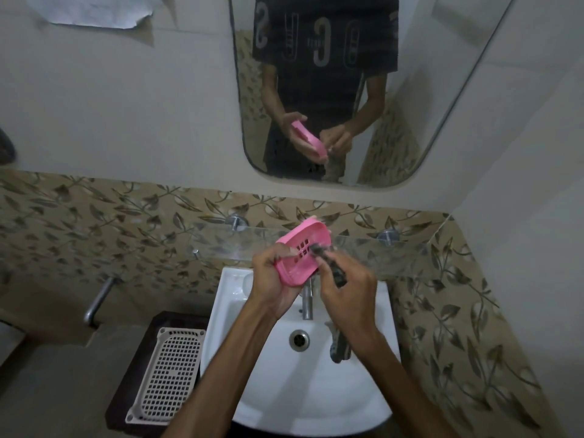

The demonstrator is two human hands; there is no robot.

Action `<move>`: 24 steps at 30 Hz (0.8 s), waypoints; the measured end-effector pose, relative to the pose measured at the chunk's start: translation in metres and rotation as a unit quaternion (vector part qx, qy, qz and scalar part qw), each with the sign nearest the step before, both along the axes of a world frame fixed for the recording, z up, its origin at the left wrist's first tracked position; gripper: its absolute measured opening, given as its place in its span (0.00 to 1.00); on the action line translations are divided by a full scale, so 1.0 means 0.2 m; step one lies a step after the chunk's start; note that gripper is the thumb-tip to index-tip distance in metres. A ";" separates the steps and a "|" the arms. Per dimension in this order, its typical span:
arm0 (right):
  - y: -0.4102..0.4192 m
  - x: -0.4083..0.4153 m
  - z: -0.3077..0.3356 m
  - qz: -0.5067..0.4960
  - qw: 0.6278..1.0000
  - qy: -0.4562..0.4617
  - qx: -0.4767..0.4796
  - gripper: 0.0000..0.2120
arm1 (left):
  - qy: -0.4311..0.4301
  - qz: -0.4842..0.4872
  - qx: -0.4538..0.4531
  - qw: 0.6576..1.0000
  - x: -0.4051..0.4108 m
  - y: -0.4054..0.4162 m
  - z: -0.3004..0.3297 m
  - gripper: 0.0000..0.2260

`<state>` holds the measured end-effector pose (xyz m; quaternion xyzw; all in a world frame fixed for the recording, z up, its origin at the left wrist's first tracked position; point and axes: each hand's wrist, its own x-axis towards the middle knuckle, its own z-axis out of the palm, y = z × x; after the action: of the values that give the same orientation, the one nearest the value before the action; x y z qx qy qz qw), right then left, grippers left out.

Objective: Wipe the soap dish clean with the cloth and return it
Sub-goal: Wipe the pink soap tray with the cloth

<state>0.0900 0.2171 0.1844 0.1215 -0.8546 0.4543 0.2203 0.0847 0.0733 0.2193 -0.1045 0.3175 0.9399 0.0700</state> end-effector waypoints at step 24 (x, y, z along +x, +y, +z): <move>-0.03 0.05 -0.02 0.101 0.992 0.073 0.027 0.10 | -0.004 0.016 0.003 1.000 0.00 0.02 -0.02 0.36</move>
<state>0.1001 0.2109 0.1806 0.2460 -0.8317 0.4405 0.2318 0.0852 0.0772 0.2147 -0.1132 0.3126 0.9414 0.0567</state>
